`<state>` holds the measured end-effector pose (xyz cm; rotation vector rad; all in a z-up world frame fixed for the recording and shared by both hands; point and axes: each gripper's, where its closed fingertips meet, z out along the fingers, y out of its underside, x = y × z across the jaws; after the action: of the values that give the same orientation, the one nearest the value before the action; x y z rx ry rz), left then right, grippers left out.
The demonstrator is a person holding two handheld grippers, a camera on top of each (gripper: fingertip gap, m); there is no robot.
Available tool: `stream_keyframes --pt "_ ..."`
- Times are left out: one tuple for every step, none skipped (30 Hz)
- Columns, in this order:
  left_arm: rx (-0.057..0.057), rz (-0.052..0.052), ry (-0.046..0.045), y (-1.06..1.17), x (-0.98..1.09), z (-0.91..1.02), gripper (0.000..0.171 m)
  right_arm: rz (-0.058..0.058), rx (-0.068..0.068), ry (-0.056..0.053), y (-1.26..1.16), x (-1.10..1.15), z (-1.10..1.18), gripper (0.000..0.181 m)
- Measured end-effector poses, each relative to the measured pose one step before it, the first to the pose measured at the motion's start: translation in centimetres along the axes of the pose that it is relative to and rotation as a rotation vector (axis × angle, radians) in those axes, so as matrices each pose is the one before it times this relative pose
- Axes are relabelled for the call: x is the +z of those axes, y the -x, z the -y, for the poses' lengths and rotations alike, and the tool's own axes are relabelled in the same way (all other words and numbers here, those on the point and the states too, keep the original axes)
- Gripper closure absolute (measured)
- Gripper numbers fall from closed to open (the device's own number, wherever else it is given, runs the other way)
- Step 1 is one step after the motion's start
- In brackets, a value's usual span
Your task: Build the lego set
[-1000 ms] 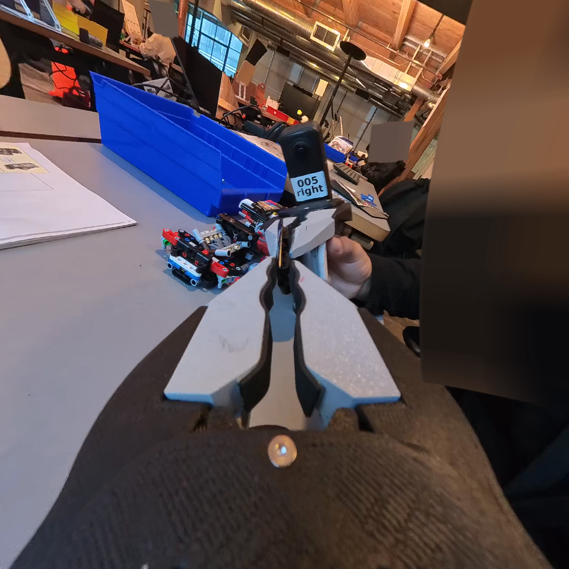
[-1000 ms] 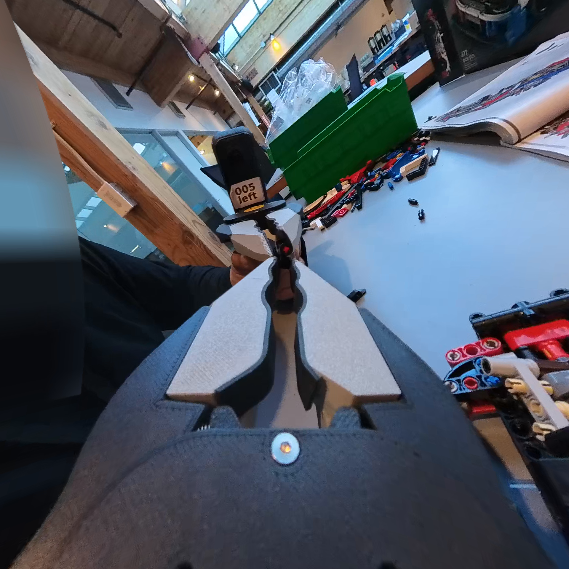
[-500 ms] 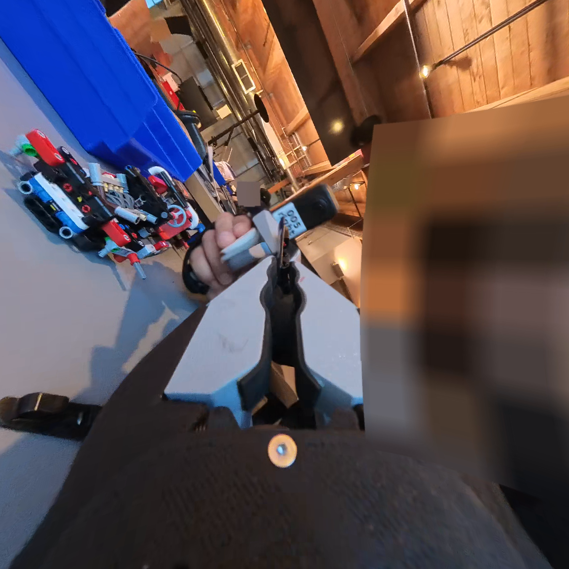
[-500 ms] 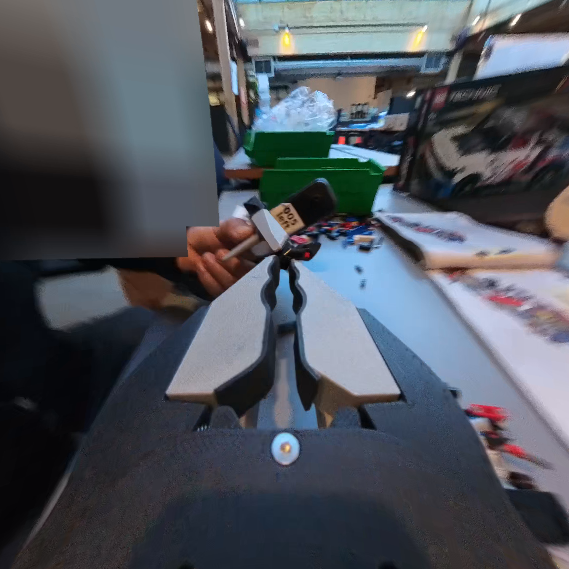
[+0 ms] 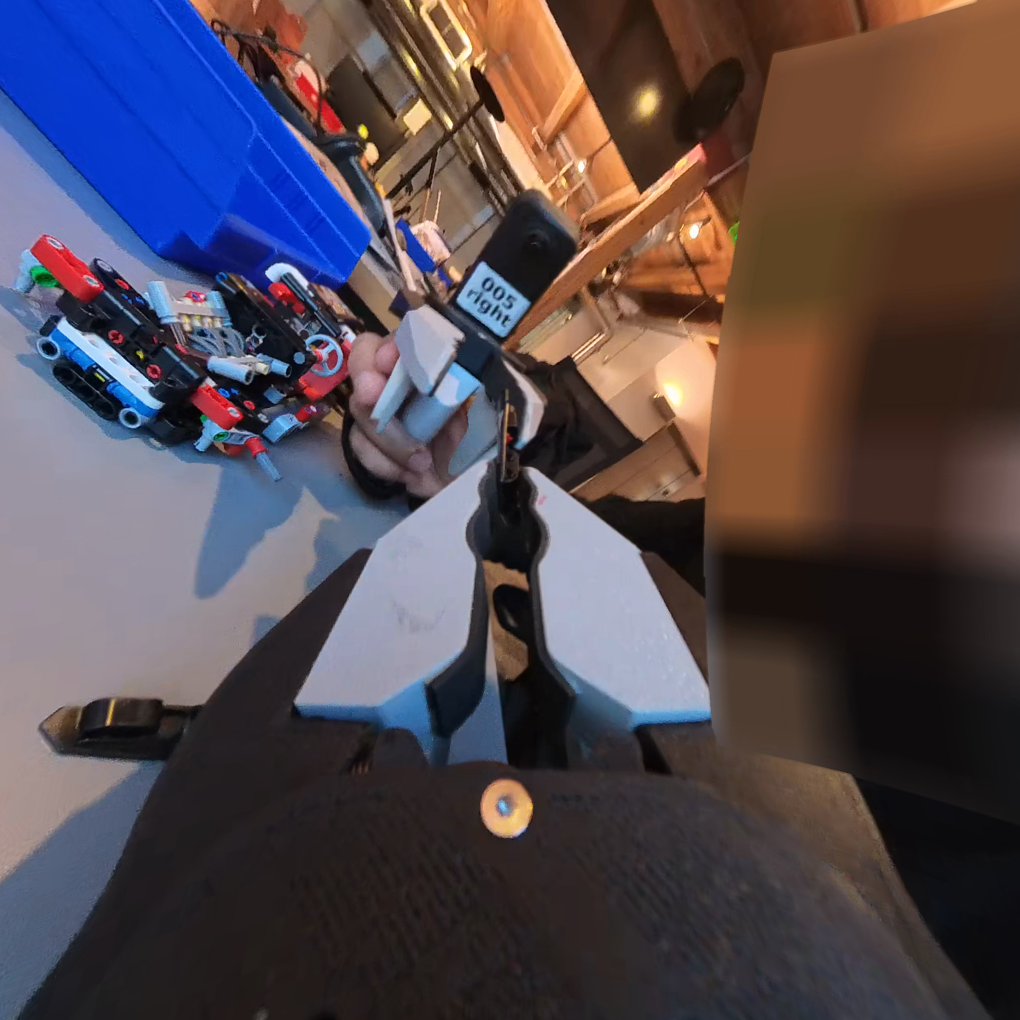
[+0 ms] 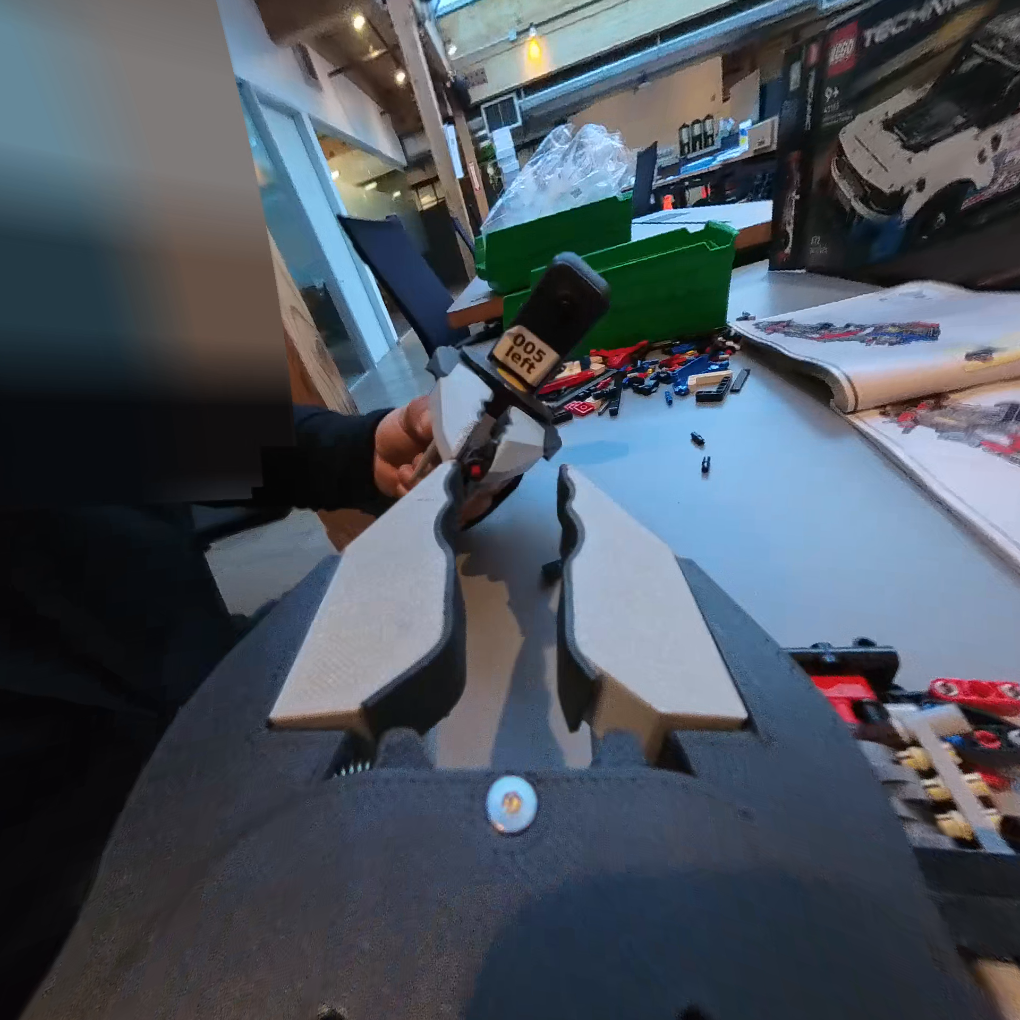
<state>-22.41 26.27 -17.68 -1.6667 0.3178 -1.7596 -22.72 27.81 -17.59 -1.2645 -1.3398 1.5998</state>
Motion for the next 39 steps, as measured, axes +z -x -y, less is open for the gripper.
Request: stream_keyframes --pt "0.0097 0.0124 0.02398 0.060 0.040 -0.190 0.167 0.0036 -0.0737 0.0327 0.368 -0.093 -0.300 0.152" --pt "0.0045 0.0084 0.01834 0.036 0.010 -0.101 0.168 -0.0053 -0.0811 0.0518 0.377 0.029 -0.551 0.152" --pt "-0.0003 0.0115 0.01545 0.120 -0.011 -0.069 0.167 -0.0121 -0.0759 0.0501 0.369 0.141 -0.528 0.148" --pt "-0.0065 0.0219 0.01964 0.311 0.004 -0.165 0.167 -0.0131 -0.0752 0.0474 0.398 0.203 -0.436 0.145" --pt "-0.0048 0.0170 0.02379 0.276 0.036 -0.274 0.168 -0.0329 -0.0742 0.0505 0.134 0.200 -0.366 0.146" --pt "-0.0045 0.0058 0.01322 0.092 0.046 -0.184 0.167 -0.0516 -0.0729 0.0505 -0.225 0.116 -0.336 0.146" --pt "-0.0066 0.0108 0.01478 0.147 0.041 -0.220 0.167 -0.0453 -0.0694 0.0522 -0.264 0.035 -0.475 0.151" --pt "0.0031 0.0179 0.01968 0.214 0.057 -0.315 0.167 -0.0270 -0.0570 0.0456 -0.109 0.025 -0.522 0.157" --pt "0.0098 0.0222 0.02144 0.252 0.051 -0.338 0.167 -0.0095 -0.0380 0.0343 0.094 0.059 -0.451 0.158" --pt "0.0123 0.0289 0.02800 0.338 0.065 -0.425 0.167 -0.0017 -0.0211 0.0240 0.179 0.093 -0.336 0.158" --pt "0.0200 0.0338 0.02891 0.418 0.092 -0.462 0.167 0.0047 -0.0089 0.0120 0.215 0.108 -0.141 0.153" --pt "0.0179 0.0227 0.02331 0.268 0.108 -0.390 0.167 0.0116 -0.0014 0.0097 0.261 0.139 -0.126 0.149" --pt "0.0105 0.0183 0.01729 0.225 0.111 -0.312 0.167 0.0087 -0.0013 0.0146 0.194 0.205 -0.240 0.147" --pt "0.0092 0.0174 0.01354 0.245 0.078 -0.251 0.167 0.0089 -0.0061 0.0169 0.237 0.254 -0.293 0.146" --pt "0.0054 0.0105 0.01122 0.177 0.104 -0.226 0.167 0.0083 -0.0119 0.0192 0.265 0.288 -0.324 0.148" --pt "0.0018 0.0025 0.00116 0.074 0.085 -0.091 0.167 0.0063 -0.0162 0.0258 0.265 0.276 -0.416 0.151" --pt "-0.0048 -0.0044 0.00011 -0.011 0.069 -0.051 0.168 0.0051 -0.0156 0.0283 0.228 0.255 -0.437 0.156" --pt "-0.0023 0.0011 0.00755 0.077 0.066 -0.161 0.167 0.0033 -0.0118 0.0202 0.189 0.190 -0.309 0.159" --pt "0.0056 0.0067 0.00740 0.146 0.057 -0.156 0.167 0.0040 -0.0060 0.0090 0.132 0.085 -0.153 0.159" --pt "0.0043 0.0092 0.00272 0.156 0.022 -0.086 0.167 0.0072 0.0009 0.0036 0.115 0.017 -0.083 0.159" --pt "0.0078 0.0179 0.00657 0.257 0.009 -0.120 0.167 0.0097 0.0060 -0.0060 0.090 -0.075 0.041 0.156" --pt "0.0102 0.0181 0.00920 0.262 0.005 -0.148 0.167 0.0080 0.0100 -0.0138 0.033 -0.145 0.164 0.155" --pt "0.0037 0.0070 0.00179 0.095 -0.035 -0.034 0.167 0.0045 0.0115 -0.0108 -0.045 -0.140 0.135 0.156" --pt "-0.0051 -0.0067 -0.00285 -0.105 -0.046 0.051 0.167 -0.0006 0.0086 -0.0052 -0.109 -0.064 0.062 0.157" --pt "-0.0038 -0.0009 -0.00253 -0.010 -0.036 0.041 0.167 -0.0002 0.0025 -0.0005 -0.038 0.012 -0.002 0.158" --pt "-0.0012 0.0041 0.00167 0.057 -0.009 -0.030 0.167 0.0000 -0.0015 0.0029 0.023 0.068 -0.029 0.159" --pt "-0.0056 0.0009 0.00117 0.031 0.027 -0.061 0.167 0.0004 -0.0033 0.0048 0.054 0.076 -0.046 0.159" --pt "-0.0088 -0.0051 -0.00023 -0.019 0.016 -0.067 0.167 0.0049 0.0005 0.0000 0.087 0.037 0.008 0.159" --pt "-0.0111 -0.0054 0.00058 -0.001 0.013 -0.081 0.167 0.0113 0.0090 -0.0014 0.123 0.049 -0.017 0.159" --pt "-0.0099 -0.0076 0.00354 -0.046 0.025 -0.100 0.167 0.0158 0.0126 -0.0012 0.153 0.048 -0.019 0.160" --pt "-0.0146 -0.0082 -0.00365 -0.063 0.008 0.015 0.168 0.0112 0.0066 -0.0009 0.122 0.012 0.032 0.160" --pt "-0.0182 -0.0103 -0.00511 -0.037 0.003 0.047 0.167 0.0034 0.0020 0.0016 0.052 0.017 0.032 0.161" --pt "-0.0229 -0.0078 -0.00249 0.054 -0.008 -0.002 0.167 0.0002 0.0020 0.0059 0.004 0.049 -0.037 0.162" --pt "-0.0242 -0.0048 -0.00647 0.117 -0.015 0.049 0.167 -0.0060 -0.0006 0.0093 -0.067 0.066 -0.092 0.162" --pt "-0.0234 -0.0020 -0.00544 0.132 -0.013 0.024 0.167 -0.0108 -0.0076 0.0114 -0.078 0.072 -0.105 0.162" --pt "-0.0127 0.0058 -0.00224 0.162 -0.002 0.013 0.167 -0.0162 -0.0146 0.0151 -0.083 0.098 -0.145 0.162" --pt "-0.0051 0.0137 -0.00214 0.197 -0.005 0.009 0.167 -0.0218 -0.0196 0.0183 -0.103 0.130 -0.166 0.162" --pt "-0.0072 0.0126 -0.00489 0.186 0.000 0.029 0.167 -0.0252 -0.0222 0.0192 -0.128 0.131 -0.171 0.162" --pt "-0.0163 0.0037 -0.01232 0.129 -0.060 0.124 0.167 -0.0275 -0.0188 0.0152 -0.183 0.111 -0.095 0.163"
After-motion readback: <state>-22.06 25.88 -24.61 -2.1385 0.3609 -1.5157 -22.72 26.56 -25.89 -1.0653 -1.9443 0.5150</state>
